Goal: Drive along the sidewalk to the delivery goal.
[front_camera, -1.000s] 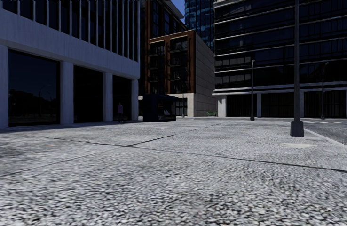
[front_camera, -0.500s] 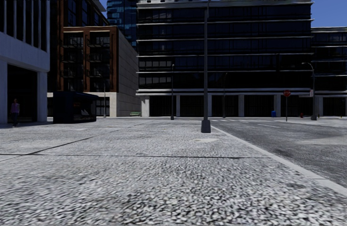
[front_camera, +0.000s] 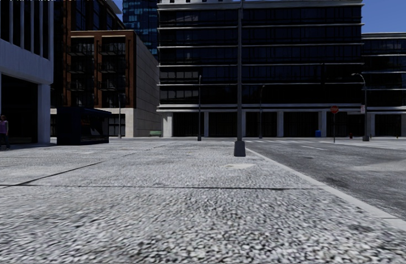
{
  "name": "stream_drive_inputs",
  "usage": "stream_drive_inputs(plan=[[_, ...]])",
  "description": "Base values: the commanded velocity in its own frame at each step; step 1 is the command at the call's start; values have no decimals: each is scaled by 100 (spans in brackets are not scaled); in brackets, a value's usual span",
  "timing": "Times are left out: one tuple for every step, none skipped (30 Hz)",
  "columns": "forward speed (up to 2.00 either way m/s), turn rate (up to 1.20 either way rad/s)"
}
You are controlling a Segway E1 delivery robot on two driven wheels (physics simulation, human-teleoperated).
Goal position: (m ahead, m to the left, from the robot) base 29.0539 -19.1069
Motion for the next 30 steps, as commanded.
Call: stream_drive_inputs(plan=[[200, 73], [200, 74], [200, 70], [200, 70], [200, 20], [200, 7], [200, 3], [200, 1], [200, 0], [200, 0], [200, 0], [200, 0], [200, 1], [200, 1], [200, 1], [200, 1], [200, 1], [200, 1], [200, 1], [200, 1], [200, 0], [200, 0], [200, 0], [200, 0], [200, 1], [200, 2], [200, 21], [200, 48], [200, 48], [200, 59]])
